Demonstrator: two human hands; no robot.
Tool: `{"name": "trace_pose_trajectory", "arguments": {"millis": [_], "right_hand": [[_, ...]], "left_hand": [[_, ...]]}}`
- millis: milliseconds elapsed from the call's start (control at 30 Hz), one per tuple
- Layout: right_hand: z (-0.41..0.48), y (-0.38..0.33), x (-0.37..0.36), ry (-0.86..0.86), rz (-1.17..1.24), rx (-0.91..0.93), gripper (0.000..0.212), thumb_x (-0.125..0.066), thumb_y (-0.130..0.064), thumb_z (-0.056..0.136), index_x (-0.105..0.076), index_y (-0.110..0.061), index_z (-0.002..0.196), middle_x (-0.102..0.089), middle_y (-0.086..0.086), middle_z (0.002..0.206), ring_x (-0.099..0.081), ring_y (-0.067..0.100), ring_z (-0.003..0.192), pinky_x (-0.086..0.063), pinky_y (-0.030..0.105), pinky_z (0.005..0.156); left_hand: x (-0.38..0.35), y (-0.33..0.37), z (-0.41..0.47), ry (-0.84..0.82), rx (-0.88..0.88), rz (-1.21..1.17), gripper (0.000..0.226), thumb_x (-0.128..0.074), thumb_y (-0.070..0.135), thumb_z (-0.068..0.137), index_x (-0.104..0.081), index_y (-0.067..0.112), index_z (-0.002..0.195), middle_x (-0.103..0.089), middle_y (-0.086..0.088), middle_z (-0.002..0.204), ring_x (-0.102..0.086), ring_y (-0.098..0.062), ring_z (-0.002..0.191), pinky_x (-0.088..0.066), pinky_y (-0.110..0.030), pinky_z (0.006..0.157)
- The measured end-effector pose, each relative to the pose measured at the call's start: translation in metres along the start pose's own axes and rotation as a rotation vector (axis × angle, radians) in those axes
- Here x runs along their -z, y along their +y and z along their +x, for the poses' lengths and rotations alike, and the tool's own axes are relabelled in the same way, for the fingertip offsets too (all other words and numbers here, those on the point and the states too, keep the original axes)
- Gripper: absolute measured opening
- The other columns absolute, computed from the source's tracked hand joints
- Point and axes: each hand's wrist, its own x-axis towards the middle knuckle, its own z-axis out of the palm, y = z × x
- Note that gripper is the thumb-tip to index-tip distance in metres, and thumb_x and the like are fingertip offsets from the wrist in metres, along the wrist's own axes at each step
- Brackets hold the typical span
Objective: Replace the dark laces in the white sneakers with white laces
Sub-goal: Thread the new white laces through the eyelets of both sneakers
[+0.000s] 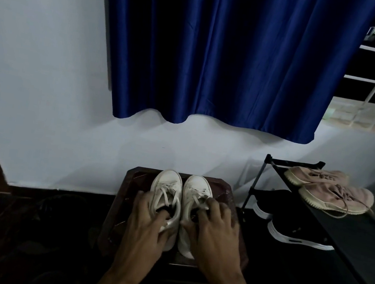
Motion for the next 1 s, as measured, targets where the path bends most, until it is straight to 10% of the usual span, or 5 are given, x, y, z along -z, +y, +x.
{"name": "trace_pose_trajectory", "arguments": {"millis": [233, 567, 767, 1000], "right_hand": [[0.002, -0.015, -0.009, -0.072, 0.078, 0.081, 0.041, -0.088, -0.011, 0.036, -0.06, -0.017, 0.064, -0.06, -0.001, 0.061, -0.063, 0.019, 0.058, -0.05, 0.031, 0.041], [0.008, -0.011, 0.021, -0.345, 0.132, 0.069, 0.028, -0.048, -0.003, 0.086, -0.054, -0.006, 0.114, -0.057, 0.013, 0.12, -0.05, 0.032, 0.116, -0.046, 0.041, 0.088], [0.009, 0.034, 0.049, -0.096, -0.005, -0.084, 0.039, -0.087, -0.02, 0.036, -0.063, -0.02, 0.066, -0.062, -0.002, 0.064, -0.064, 0.019, 0.063, -0.05, 0.028, 0.044], [0.009, 0.14, 0.113, 0.064, -0.144, -0.37, 0.028, -0.084, -0.025, 0.044, -0.064, -0.014, 0.059, -0.061, 0.002, 0.057, -0.06, 0.022, 0.054, -0.04, 0.026, 0.037]], "left_hand": [[0.0, 0.014, 0.002, -0.049, 0.189, -0.146, 0.027, -0.071, 0.029, 0.085, -0.064, 0.023, 0.111, -0.054, 0.006, 0.134, -0.063, -0.02, 0.106, -0.049, -0.031, 0.08], [-0.001, 0.012, 0.007, -0.039, 0.151, -0.126, 0.027, -0.081, 0.021, 0.074, -0.066, 0.022, 0.096, -0.064, 0.009, 0.116, -0.066, -0.02, 0.098, -0.047, -0.028, 0.066], [-0.007, 0.06, 0.046, -0.011, -0.057, -0.267, 0.026, -0.084, 0.018, 0.072, -0.066, 0.021, 0.091, -0.065, 0.012, 0.107, -0.062, -0.009, 0.089, -0.043, -0.021, 0.066], [-0.051, 0.185, 0.132, -0.296, -0.376, -0.617, 0.045, -0.079, 0.003, 0.074, -0.049, 0.035, 0.07, -0.059, 0.026, 0.074, -0.055, 0.014, 0.073, -0.037, -0.003, 0.064]]}}
